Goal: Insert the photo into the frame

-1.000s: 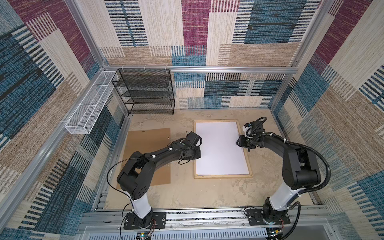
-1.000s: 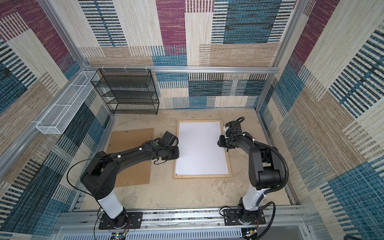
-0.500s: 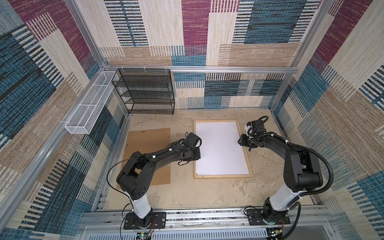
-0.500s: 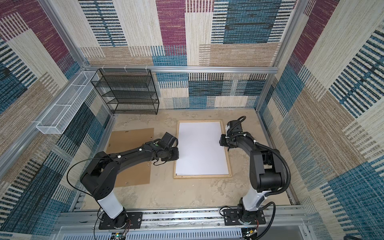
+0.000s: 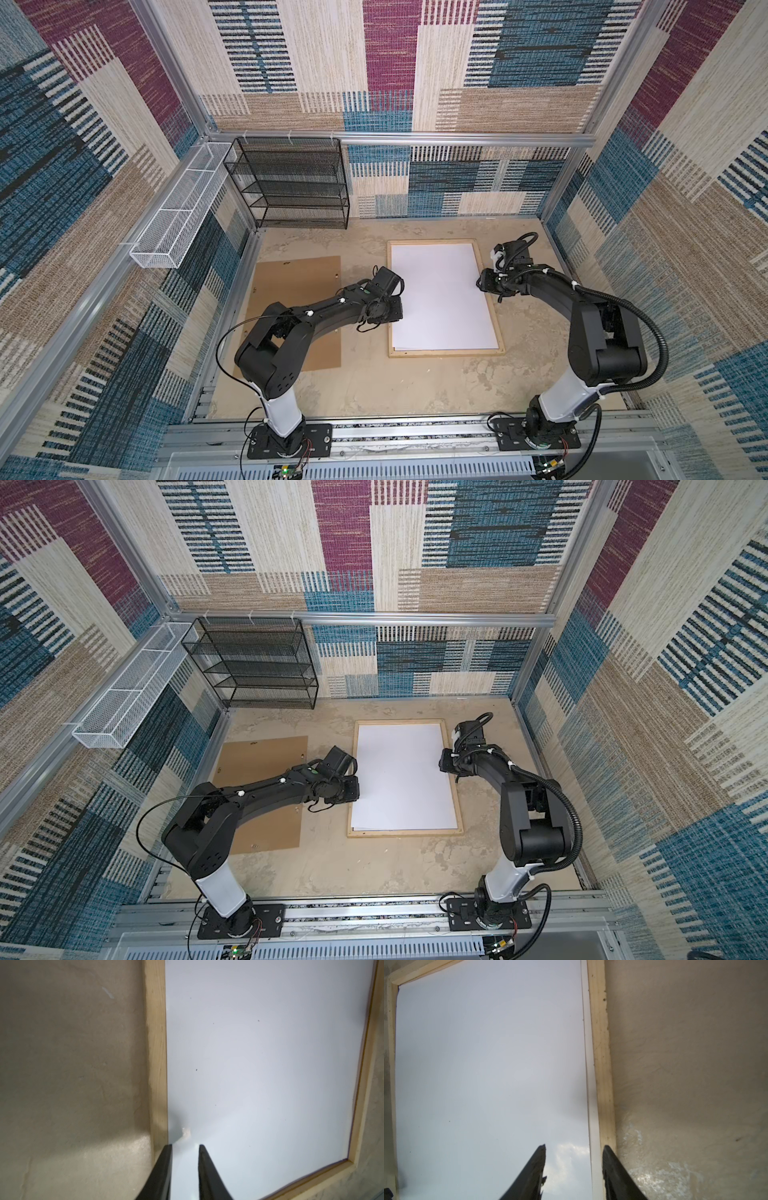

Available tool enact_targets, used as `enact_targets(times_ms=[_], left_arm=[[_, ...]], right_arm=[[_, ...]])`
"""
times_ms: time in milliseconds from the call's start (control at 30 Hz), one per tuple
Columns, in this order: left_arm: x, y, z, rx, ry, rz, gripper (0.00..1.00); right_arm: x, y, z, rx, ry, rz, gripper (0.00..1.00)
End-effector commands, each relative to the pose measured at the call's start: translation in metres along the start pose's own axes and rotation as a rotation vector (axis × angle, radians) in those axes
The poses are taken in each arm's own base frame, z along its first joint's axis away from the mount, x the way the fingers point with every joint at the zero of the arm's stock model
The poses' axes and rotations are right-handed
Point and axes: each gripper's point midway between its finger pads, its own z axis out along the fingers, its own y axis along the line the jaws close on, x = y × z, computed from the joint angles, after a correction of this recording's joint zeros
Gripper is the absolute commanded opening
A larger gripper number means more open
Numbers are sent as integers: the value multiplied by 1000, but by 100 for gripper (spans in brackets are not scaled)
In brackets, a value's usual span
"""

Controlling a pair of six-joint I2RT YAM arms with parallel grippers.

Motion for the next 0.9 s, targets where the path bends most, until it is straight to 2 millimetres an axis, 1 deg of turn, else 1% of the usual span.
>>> enact_targets(times_ms=[0, 200, 633, 867], left_arm=[[1, -4, 2, 16, 7, -7, 26], [3, -3, 7, 9, 18, -4, 26], [9, -12, 11, 23, 40, 10, 26], [9, -13, 7, 23, 35, 16, 26]], right_arm=[[-6, 0, -2, 7, -28, 1, 47], [-7, 0, -3, 6, -32, 0, 47], [-7, 0, -4, 5, -35, 1, 47], [-7, 1, -2, 0, -32, 1, 48]])
